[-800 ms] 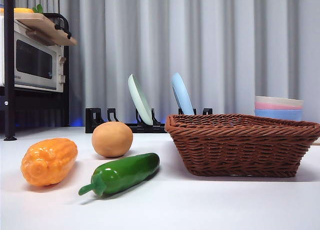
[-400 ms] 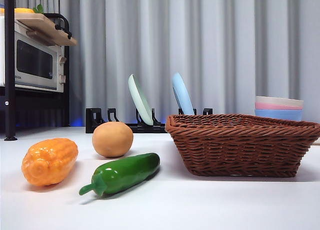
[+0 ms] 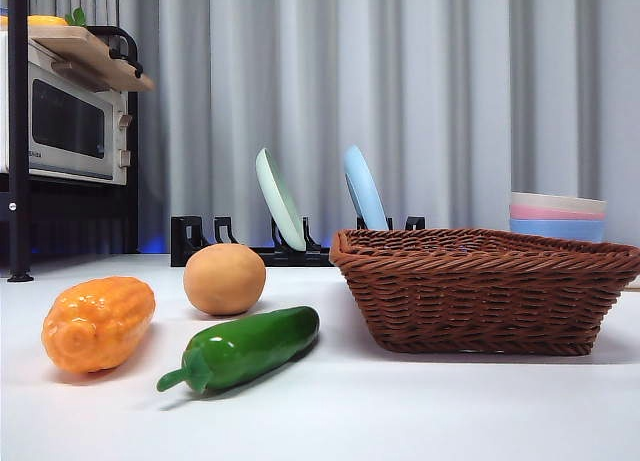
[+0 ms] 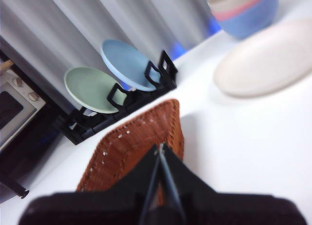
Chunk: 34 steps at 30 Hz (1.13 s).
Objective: Pick up the basket,pick up the corn from the table,pick up the potato from the table,pick up the cucumber from the table,put all items into the basket
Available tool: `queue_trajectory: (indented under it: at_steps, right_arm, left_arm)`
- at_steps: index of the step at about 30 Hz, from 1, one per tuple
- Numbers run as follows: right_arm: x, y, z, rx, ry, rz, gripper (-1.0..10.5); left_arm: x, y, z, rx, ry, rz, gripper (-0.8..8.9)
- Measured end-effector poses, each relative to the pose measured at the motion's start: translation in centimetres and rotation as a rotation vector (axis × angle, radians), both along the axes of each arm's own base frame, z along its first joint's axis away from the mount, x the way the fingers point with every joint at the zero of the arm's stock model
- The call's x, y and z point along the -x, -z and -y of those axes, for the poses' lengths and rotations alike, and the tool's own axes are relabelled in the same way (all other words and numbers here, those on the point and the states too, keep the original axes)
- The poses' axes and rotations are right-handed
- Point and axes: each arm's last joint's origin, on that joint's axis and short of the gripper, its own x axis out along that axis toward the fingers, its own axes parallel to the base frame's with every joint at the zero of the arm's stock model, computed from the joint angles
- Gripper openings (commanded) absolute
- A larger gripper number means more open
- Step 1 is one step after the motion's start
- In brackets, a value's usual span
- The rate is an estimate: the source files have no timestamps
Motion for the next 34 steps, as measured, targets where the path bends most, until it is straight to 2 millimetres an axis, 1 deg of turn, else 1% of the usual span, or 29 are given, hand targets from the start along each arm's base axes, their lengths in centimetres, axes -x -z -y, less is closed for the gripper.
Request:
queue_trajectory:
  at_steps: [4,8,12,16,18,20,22,23,26,27,29,34]
  right_arm:
    - [-0.6,-2.9,-0.1,0.074,-0.018,-0.042,-0.2]
    - [-1.9,-6.0,-0.2,0.170,-0.049,-0.108,-0.2]
    - [-3.9,-8.8,-0.3,0.262,-0.074,-0.186,-0.2]
    - [-6.1,-10.6,-0.4,0.334,-0.111,-0.294,-0.2]
    - [-7.3,-11.2,-0.5,0.359,-0.165,-0.353,-0.2]
    - [-8.2,-11.6,-0.7,0.370,-0.235,-0.397,-0.2]
    - [-9.3,-11.8,-1.0,0.373,-0.325,-0.439,0.4]
    - [-9.8,-11.9,-1.1,0.371,-0.362,-0.455,1.0]
    - [-11.1,-11.6,-1.3,0.368,-0.417,-0.485,3.2]
    - [-11.5,-11.4,-1.3,0.369,-0.423,-0.498,3.6]
    - [-12.0,-10.9,-1.3,0.367,-0.429,-0.524,3.8]
    - [-13.5,-9.5,-1.4,0.366,-0.442,-0.578,3.8]
  left_arm:
    - [0.2,-3.0,0.0,-0.016,0.002,0.007,-0.08]
    - [-0.4,-5.8,0.1,-0.062,0.029,-0.043,-0.08]
    - [-1.4,-8.8,0.3,-0.109,0.099,-0.093,-0.08]
    - [-2.9,-11.3,0.6,-0.143,0.198,-0.158,-0.08]
    - [-3.9,-12.2,0.7,-0.157,0.257,-0.210,-0.04]
    - [-4.8,-12.8,0.8,-0.167,0.309,-0.254,-0.03]
    - [-5.8,-13.3,1.0,-0.172,0.368,-0.305,0.15]
    - [-6.4,-13.3,1.1,-0.171,0.393,-0.327,0.71]
    - [-7.6,-13.3,1.2,-0.164,0.429,-0.379,3.63]
    - [-7.9,-13.3,1.2,-0.164,0.431,-0.387,4.15]
    - [-8.2,-13.1,1.2,-0.161,0.433,-0.399,4.13]
    - [-8.3,-12.9,1.2,-0.157,0.435,-0.422,4.13]
